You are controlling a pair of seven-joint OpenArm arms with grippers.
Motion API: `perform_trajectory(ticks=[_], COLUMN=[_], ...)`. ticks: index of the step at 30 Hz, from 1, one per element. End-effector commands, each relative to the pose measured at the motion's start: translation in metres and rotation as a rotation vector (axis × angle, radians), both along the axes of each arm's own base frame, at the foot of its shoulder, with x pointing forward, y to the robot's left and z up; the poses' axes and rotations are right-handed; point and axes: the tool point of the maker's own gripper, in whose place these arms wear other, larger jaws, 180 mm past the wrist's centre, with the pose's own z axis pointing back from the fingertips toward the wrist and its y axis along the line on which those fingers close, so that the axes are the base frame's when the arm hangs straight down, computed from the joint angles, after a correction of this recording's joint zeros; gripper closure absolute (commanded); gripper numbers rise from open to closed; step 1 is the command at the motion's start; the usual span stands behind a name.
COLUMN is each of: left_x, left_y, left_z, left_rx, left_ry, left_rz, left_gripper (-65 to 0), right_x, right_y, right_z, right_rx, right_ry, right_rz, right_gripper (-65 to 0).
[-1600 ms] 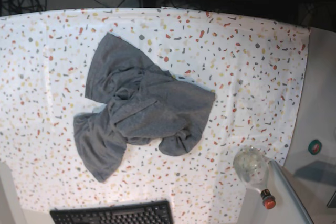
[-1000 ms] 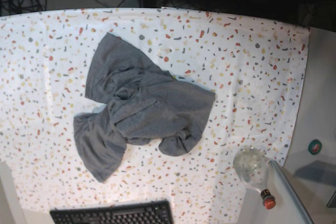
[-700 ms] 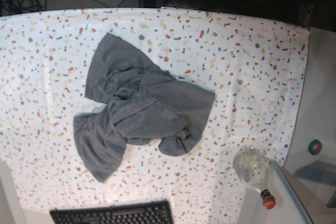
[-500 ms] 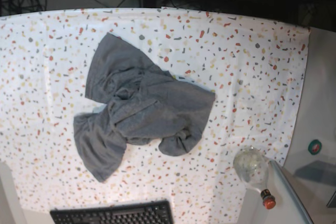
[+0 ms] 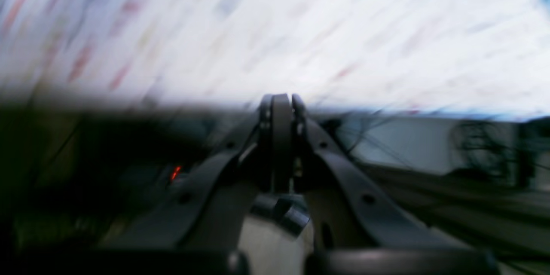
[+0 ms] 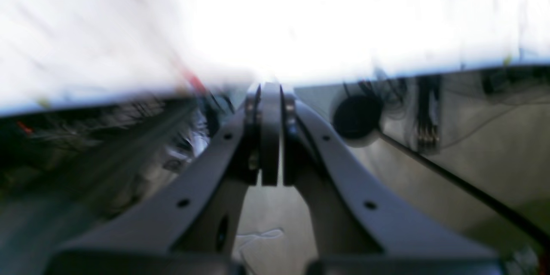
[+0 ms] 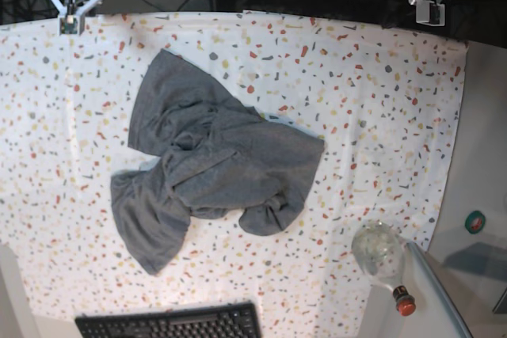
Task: Layout the t-shirt on the table in an organized manner, then fold the t-shirt properly
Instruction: 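Lower both grippers onto the grey t-shirt and grasp its edges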
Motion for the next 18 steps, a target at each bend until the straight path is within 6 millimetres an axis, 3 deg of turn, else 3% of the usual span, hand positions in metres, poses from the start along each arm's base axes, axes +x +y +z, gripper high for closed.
perform_trajectory(ticks=[1, 5, 11, 15, 18], left_x=[0.016, 0.058, 0.092, 0.108, 0.129], left_y=[0.002, 0.007, 0.032, 0.038, 0.025], left_z=[0.012, 0.018, 0.010, 0.015, 0.016], left_rx=[0.005, -0.014, -0.210, -0.195, -0.142], left_ry=[-0.059, -0.140, -0.101, -0.134, -0.154], left_rz=[-0.002, 0.040, 0.309, 0.357, 0.305], left_gripper=[0.0, 0.0, 0.0, -20.7, -21.2], right_x=[0.021, 0.074, 0.124, 0.154, 0.168], right_y=[-0.008, -0.008, 0.003, 0.020, 0.038], right_z=[0.015, 0.036, 0.046, 0.053, 0.060], right_rx=[-0.033, -0.036, -0.020, -0.032, -0.035], right_ry=[-0.075, -0.206, -0.207, -0.249, -0.279], right_rz=[0.001, 0.007, 0.069, 0.187, 0.278], right_gripper=[0.0, 0.0, 0.0, -24.5, -32.3])
